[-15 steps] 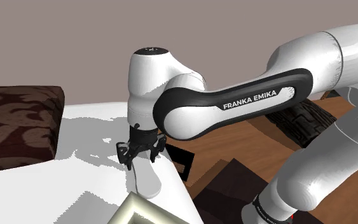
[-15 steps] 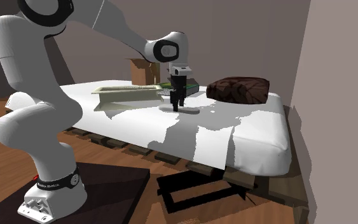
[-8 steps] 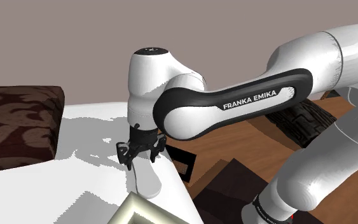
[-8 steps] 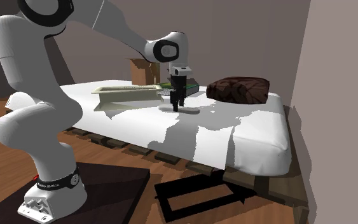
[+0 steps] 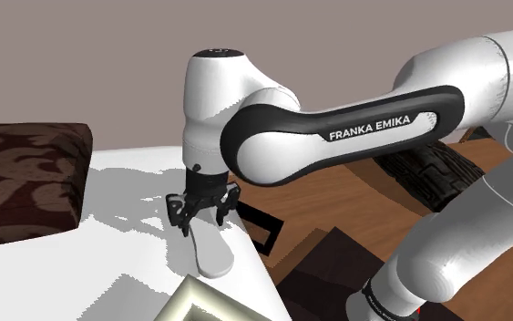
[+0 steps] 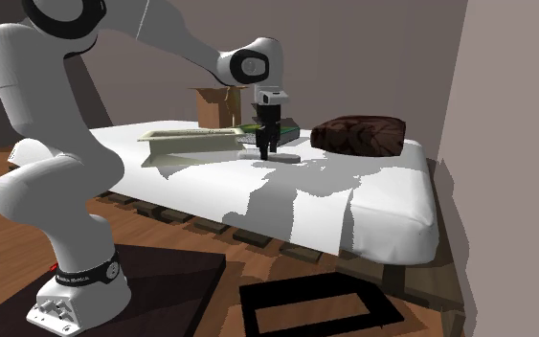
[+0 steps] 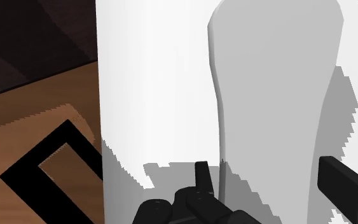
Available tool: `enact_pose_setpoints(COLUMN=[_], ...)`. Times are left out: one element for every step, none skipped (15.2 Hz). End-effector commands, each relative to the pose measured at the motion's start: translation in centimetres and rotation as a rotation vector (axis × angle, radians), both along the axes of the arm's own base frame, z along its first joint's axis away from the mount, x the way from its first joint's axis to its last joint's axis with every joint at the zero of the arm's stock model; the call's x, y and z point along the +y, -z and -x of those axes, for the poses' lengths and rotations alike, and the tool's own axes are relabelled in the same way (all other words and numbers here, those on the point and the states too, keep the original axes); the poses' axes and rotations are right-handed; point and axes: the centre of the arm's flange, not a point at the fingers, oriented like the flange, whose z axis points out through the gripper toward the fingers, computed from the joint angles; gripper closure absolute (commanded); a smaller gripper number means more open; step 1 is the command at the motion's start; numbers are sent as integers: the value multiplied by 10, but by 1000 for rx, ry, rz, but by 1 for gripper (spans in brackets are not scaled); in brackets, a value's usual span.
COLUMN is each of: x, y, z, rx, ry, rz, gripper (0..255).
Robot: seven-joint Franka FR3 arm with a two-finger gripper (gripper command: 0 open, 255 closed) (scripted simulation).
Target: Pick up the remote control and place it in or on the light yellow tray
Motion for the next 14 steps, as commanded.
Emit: enact_pose_setpoints(x=[-1,-1,-1,-1,-1,-1,-1,-1,-1,-1,-1,-1,-1,-1], y=[-11,-16,-21,-27,-32,-37,-43,-48,-53,-58,-64,-69,-74,-80], z=[-1,-1,-1,-1,-1,-1,-1,-1,-1,-1,-1,-1,-1,-1], rx=[0,0,0,0,0,0,0,0,0,0,0,0,0,0], ry=[0,0,0,0,0,0,0,0,0,0,0,0,0,0], rz=[0,0,0,0,0,0,0,0,0,0,0,0,0,0], gripper=[255,255,255,255,255,255,255,255,255,255,255,255,255,255])
